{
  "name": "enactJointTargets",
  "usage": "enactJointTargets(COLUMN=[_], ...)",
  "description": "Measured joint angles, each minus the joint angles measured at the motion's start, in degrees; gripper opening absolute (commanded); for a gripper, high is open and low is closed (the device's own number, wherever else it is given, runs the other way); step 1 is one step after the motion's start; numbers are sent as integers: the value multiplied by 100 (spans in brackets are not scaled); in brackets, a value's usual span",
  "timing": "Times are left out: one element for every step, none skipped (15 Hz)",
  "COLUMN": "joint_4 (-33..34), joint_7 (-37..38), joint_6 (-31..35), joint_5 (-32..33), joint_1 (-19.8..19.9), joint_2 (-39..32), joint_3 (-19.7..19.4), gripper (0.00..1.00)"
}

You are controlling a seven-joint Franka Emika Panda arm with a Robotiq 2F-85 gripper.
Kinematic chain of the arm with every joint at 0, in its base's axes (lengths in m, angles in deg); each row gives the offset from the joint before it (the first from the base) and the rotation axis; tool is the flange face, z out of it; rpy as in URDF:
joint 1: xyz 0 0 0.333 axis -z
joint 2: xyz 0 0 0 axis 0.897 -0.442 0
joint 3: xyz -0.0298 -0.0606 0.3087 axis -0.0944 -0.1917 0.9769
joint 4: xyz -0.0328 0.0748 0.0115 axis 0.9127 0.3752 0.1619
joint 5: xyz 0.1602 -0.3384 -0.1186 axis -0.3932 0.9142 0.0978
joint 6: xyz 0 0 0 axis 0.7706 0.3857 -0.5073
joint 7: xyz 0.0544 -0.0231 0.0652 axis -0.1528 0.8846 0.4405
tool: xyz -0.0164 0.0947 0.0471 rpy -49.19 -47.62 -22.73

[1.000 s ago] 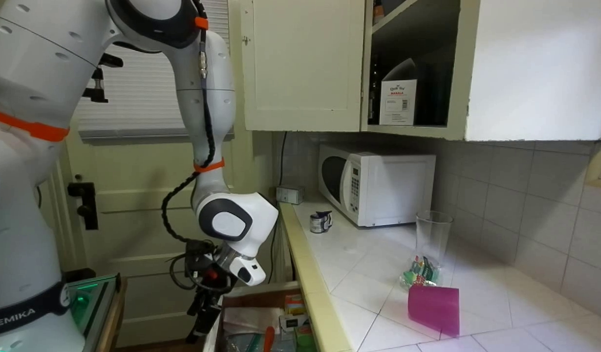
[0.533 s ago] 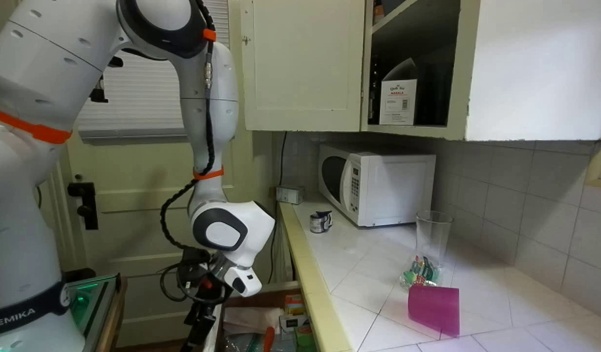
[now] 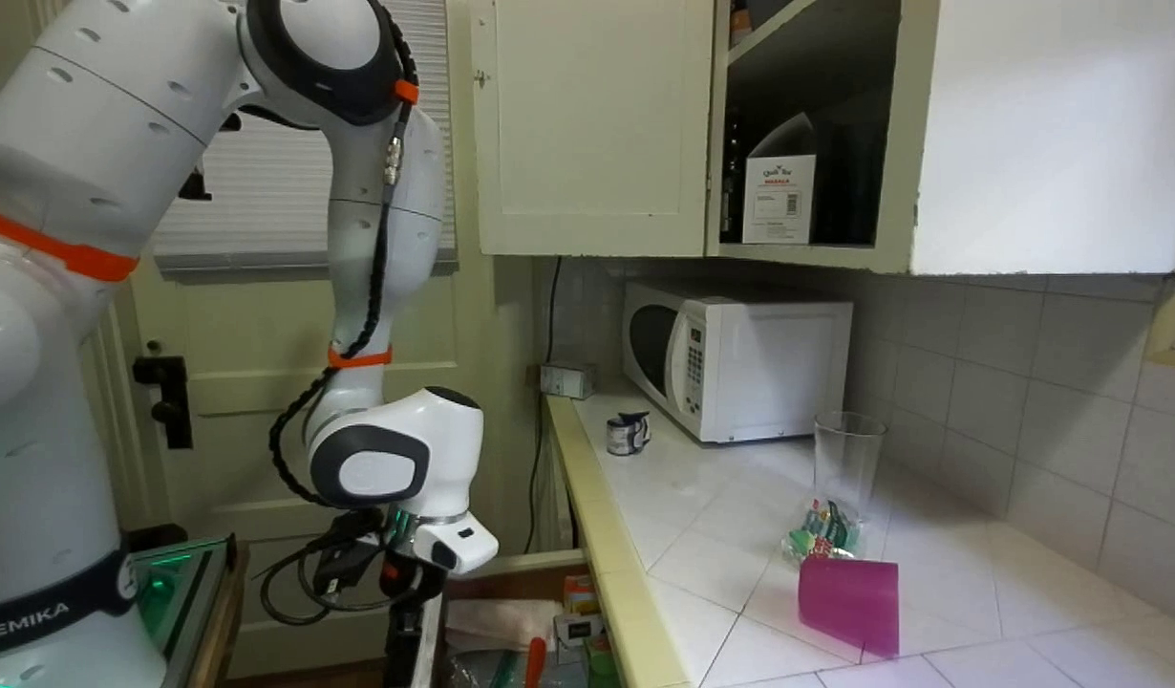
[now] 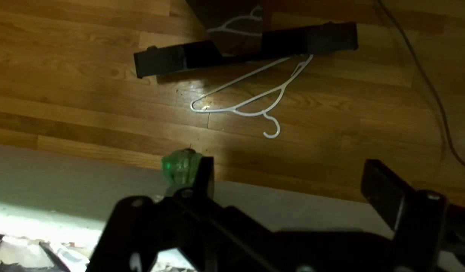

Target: Put the orange spoon in the drawer and close it

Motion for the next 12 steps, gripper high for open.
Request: enactJointTargets(joint_4=[8, 29, 54, 69, 85, 105, 118, 120, 119, 117, 117, 122], joint_7=[48, 78, 103, 113, 114, 113, 111, 111, 112, 111, 115, 131], joint_6=[196, 363, 544, 723, 876, 963, 986, 986, 986, 986, 984, 983], joint_5=[-1, -2, -6, -19, -48, -83, -118, -144, -176, -209, -229, -258], joint_1=[-267, -534, -805, -1071, -1331, -1545, -1695, -1781, -1805, -1803, -1787, -1761], joint_2=[7, 9, 13, 19, 21, 21, 21, 17, 10, 5, 1, -9], joint_3=[-204, -421, -662, -904, -1140, -1337, -1485, -1578, -1617, -1632, -1636, -1634], gripper=[100, 100, 100, 100, 100, 100, 100, 100, 100, 100, 100, 100])
